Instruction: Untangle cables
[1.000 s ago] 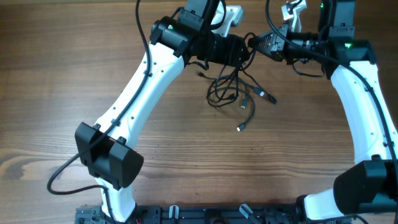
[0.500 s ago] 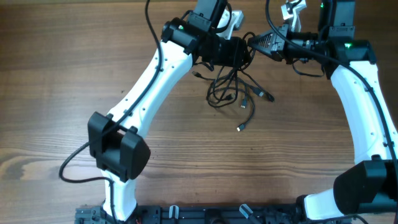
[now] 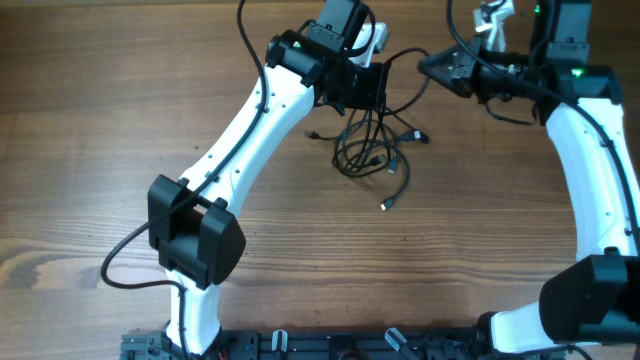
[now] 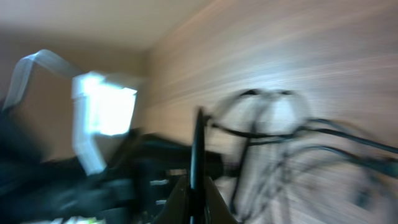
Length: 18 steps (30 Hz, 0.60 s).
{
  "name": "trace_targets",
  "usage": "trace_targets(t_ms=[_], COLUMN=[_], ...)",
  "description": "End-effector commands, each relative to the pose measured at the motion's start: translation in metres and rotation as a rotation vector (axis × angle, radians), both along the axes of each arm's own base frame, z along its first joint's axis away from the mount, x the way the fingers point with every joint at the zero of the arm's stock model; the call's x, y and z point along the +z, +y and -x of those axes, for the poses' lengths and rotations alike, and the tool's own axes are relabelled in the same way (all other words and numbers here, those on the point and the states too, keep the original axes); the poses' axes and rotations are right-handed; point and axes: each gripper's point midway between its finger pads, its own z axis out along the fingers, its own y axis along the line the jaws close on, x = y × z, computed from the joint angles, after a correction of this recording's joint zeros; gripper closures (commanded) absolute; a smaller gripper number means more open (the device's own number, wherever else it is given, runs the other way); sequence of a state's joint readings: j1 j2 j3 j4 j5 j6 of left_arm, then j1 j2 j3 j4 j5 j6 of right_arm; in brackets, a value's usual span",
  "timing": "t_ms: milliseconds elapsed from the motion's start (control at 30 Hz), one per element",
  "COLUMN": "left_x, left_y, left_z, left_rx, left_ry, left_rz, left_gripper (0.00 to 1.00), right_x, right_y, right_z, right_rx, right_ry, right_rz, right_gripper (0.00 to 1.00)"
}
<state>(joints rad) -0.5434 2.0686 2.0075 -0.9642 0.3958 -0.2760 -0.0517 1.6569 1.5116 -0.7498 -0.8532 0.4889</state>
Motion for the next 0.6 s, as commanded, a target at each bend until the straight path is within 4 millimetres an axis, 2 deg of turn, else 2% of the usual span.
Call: trace_targets(t_ms=[0,67,167,367,467,567], left_x=[-0.001,0.011,0.038,0.105,0.122,0.125], left_y=[0.027,0.040,0.063,0.128,0.165,0.201], left_z=[-0.020,-0.026,-0.033,-0.035,-0.035,-0.038], left_rx=[0.081,0.112,0.172,0.305,0.382,0.461], left_ry=[-0.029,-0.059,-0.124,-0.237,-0.254,-0.244], left_rz=[-0.049,-0.050,-0.056,-0.022,-0.022,-0.033], left_gripper=[0.96,0.96,0.96,0.96,0.96,0.96], right_x=[-0.043,-0.058,-0.069,-0.073,-0.075,-0.077], right_y=[-0.070,-0.090,-0.109,-0.146,-0.164,-0.177], right_z=[-0.013,-0.007,-0.002,0.003,0.009,0.014], right_rx=[-0.274,-0.340,-0.391,-0.471,-0.506,-0.519], right_ry=[0.086,0.134,0.177,0.217,0.242,0.259], right_rz=[0.361,0.468,0.534,0.534,0.535,0.543], right_gripper=[0.96,0.96,0.96,0.96,0.96,0.96])
